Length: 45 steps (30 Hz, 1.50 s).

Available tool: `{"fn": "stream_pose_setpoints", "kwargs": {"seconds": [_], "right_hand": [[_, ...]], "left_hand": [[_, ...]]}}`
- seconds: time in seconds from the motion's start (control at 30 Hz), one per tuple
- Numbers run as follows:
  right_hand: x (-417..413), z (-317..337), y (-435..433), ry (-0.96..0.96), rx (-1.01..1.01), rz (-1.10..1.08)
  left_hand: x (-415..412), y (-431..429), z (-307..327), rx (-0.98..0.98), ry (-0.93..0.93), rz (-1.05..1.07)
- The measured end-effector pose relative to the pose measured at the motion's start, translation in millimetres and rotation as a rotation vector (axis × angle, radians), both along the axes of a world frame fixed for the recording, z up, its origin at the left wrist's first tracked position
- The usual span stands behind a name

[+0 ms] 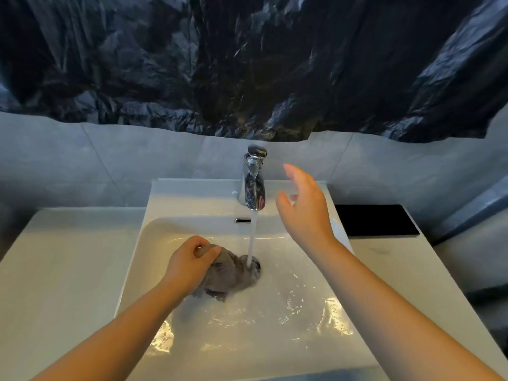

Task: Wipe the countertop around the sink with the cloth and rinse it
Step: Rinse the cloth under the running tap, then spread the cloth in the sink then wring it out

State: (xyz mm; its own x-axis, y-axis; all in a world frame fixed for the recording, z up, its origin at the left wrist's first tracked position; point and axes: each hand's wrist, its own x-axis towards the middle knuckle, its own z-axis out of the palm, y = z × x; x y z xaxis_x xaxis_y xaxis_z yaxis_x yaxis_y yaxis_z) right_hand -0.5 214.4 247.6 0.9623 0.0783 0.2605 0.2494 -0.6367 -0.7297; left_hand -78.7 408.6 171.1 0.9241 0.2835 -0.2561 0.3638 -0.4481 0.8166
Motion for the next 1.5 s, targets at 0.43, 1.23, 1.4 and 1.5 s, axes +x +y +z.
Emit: {"fn": "stream_pose_setpoints", "kwargs": {"seconds": [0.43, 1.23, 1.4, 1.5], "right_hand": [[-4.2, 0.9, 19.1, 0.023, -0.391, 0.247], [-134.0, -55.2, 18.4, 0.428, 0.549, 0.198], [-131.9, -47.7, 26.3, 0.403, 0.559, 0.226], [-131.1, -44.1, 31.5, 0.323, 0.562, 0.241]], "left_hand": [[-29.6, 17.2, 19.7, 0.016, -0.058, -0.005], [-17.2, -14.5, 85.7, -0.486, -0.103, 0.16], [-15.8, -9.3, 89.2, -0.629, -0.055, 0.148], [-16.5, -4.2, 86.3, -0.677, -0.056, 0.152]]}}
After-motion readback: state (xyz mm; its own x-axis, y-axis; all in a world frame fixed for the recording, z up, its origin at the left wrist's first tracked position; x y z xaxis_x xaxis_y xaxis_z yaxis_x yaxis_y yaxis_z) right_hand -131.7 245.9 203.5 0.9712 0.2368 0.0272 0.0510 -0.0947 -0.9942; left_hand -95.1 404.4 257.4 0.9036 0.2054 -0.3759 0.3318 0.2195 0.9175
